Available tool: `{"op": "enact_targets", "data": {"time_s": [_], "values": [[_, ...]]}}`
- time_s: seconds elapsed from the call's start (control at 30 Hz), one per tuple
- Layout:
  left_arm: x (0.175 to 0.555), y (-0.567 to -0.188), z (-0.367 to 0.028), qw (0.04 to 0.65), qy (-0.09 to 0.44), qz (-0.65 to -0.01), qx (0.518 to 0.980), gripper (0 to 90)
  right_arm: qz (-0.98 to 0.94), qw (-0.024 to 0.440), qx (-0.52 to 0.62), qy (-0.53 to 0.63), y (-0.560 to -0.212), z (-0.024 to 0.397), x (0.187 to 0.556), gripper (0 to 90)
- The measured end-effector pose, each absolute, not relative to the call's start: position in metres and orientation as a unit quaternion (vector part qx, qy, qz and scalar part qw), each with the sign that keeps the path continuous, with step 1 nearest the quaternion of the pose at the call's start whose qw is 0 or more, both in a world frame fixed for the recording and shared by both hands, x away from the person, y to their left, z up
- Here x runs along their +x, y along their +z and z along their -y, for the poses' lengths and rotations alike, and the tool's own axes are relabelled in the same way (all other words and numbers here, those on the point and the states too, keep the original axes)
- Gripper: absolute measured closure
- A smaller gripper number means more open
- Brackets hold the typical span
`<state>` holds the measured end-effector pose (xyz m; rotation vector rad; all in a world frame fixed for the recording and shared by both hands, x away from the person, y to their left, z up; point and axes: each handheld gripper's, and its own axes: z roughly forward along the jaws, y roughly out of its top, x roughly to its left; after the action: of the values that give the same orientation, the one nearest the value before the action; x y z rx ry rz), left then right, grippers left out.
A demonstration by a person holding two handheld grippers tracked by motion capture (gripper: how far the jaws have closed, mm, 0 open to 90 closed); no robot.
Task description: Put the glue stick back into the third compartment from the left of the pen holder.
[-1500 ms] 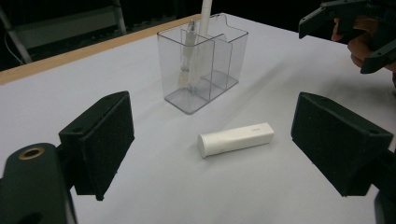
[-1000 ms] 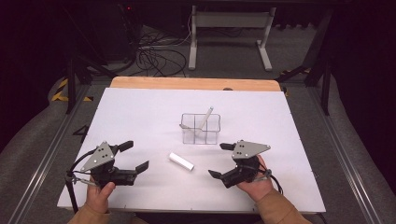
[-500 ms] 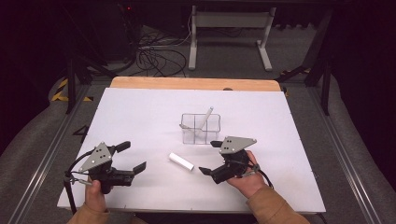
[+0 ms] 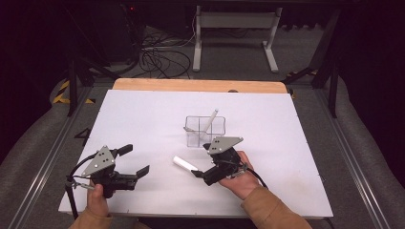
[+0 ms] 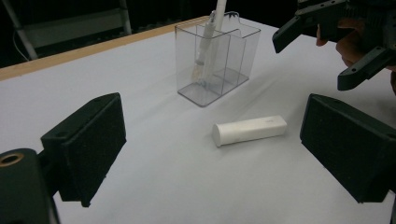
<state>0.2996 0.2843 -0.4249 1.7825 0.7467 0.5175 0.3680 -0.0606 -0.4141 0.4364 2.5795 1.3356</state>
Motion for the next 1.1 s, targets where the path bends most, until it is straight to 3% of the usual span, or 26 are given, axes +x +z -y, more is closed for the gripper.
{"op": "enact_targets", "data": {"time_s": [0.33, 0.73, 1.1], "values": [[0.300, -0.426, -0.285, 0.538, 0.222, -0.312, 0.751, 7.5, -0.876, 0.097, 0.149, 0.448, -0.417, 0.053, 0.371, 8.4], [0.299, -0.427, -0.285, 0.532, 0.225, -0.316, 0.753, 7.3, -0.882, 0.071, 0.176, 0.432, -0.416, 0.045, 0.375, 24.7], [0.294, -0.429, -0.287, 0.526, 0.230, -0.319, 0.754, 7.3, -0.896, 0.062, 0.198, 0.393, -0.419, 0.026, 0.384, 30.5]]}}
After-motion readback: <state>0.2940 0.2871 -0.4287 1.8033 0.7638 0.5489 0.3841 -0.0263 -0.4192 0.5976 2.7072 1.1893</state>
